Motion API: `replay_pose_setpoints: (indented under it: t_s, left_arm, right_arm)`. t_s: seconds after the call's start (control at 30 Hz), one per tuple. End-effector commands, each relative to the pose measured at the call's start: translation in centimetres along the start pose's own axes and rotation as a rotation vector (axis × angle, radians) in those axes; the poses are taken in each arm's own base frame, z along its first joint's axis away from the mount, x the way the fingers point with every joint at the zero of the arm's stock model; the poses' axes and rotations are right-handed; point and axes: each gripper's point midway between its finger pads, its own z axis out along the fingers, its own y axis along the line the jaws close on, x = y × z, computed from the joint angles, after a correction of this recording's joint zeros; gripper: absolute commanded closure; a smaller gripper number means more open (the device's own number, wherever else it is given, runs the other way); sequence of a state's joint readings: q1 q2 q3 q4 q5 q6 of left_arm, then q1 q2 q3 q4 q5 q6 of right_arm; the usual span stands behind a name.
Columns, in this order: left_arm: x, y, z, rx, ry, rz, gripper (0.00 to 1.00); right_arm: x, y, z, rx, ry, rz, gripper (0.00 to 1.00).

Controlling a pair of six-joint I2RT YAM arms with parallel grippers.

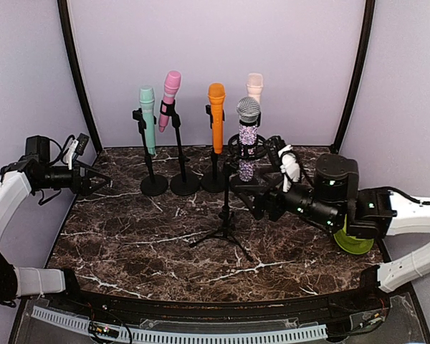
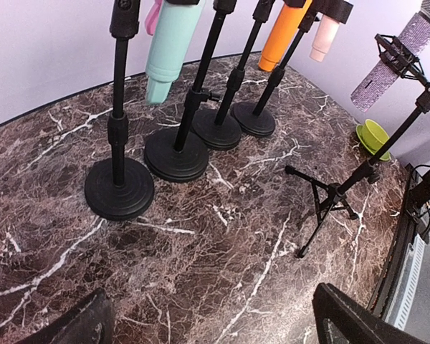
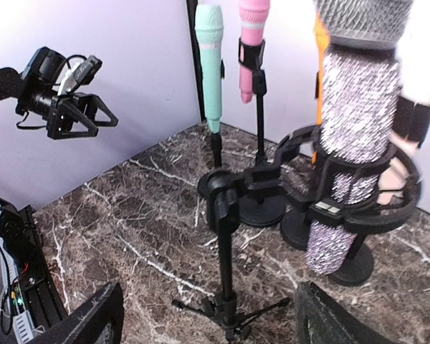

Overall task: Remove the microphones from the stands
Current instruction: Move the microphone stand with the microphone to the center of the board, then hold the microphone on the microphone stand.

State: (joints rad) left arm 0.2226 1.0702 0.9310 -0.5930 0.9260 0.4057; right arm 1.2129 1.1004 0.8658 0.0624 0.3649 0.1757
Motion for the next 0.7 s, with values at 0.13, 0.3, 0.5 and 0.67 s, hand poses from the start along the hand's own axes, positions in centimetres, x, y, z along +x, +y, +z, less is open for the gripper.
replay_pose_setpoints:
  t_s: [0.13, 0.3, 0.5, 0.67]
  left_arm:
    - [-2.2, -4.0, -1.5, 0.138, -0.06, 0.063, 0.01]
    - [-2.6, -5.3, -1.6, 0.162, -0.051, 0.089, 0.01]
    - [-5.0, -7.9, -1.4, 0.223, -0.065, 0.132, 0.01]
    - [-9.9, -11.9, 0.1, 0.287, -0.087, 0.241, 0.01]
  right_arm:
    - [-8.0, -3.7, -3.8, 0.141, -0.068, -0.018, 0.23]
    - [-10.7, -5.5, -1.2, 0.166, -0.076, -0.059, 0.25]
    - [-10.7, -5.6, 0.1, 0.148, -0.089, -0.033, 0.25]
    - [-8.2, -6.3, -1.0, 0.16, -0.092, 0.084, 0.25]
